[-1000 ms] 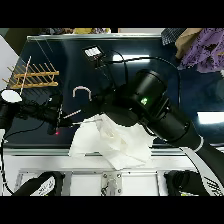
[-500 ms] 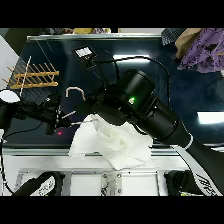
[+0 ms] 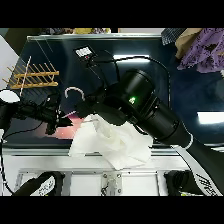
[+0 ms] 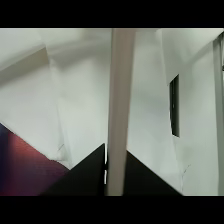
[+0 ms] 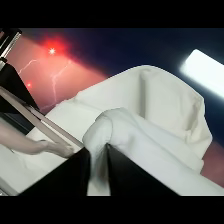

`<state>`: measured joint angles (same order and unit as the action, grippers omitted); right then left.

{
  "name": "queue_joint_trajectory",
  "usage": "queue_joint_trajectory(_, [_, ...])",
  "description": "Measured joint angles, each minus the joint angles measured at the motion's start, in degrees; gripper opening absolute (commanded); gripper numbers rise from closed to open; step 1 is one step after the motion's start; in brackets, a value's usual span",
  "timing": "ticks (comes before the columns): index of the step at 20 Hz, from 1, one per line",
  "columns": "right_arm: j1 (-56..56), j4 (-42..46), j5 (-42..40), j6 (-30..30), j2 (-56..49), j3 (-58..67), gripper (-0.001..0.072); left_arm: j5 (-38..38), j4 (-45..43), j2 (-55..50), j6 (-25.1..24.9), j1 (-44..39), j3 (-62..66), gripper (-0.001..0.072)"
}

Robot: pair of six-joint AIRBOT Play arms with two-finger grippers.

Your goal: Fold the clothes and pants, and hang the long-sleeved shirts on hangers.

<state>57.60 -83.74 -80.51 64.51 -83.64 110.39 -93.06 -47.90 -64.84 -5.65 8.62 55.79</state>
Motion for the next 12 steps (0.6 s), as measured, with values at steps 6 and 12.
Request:
queue_joint_trajectory(6, [-1.8, -3.0, -0.3, 1.7, 0.5, 0.0, 0.0398, -0.2, 0.2, 0.0, -0.1, 0.0, 0.0, 0.0025])
queue_joint_trajectory(12, [-8.9, -10.5, -2.8, 4.8, 2.3, 0.0, 0.0553, 0.4, 1.3, 0.0, 0.7, 0.0, 0.0, 0.0025])
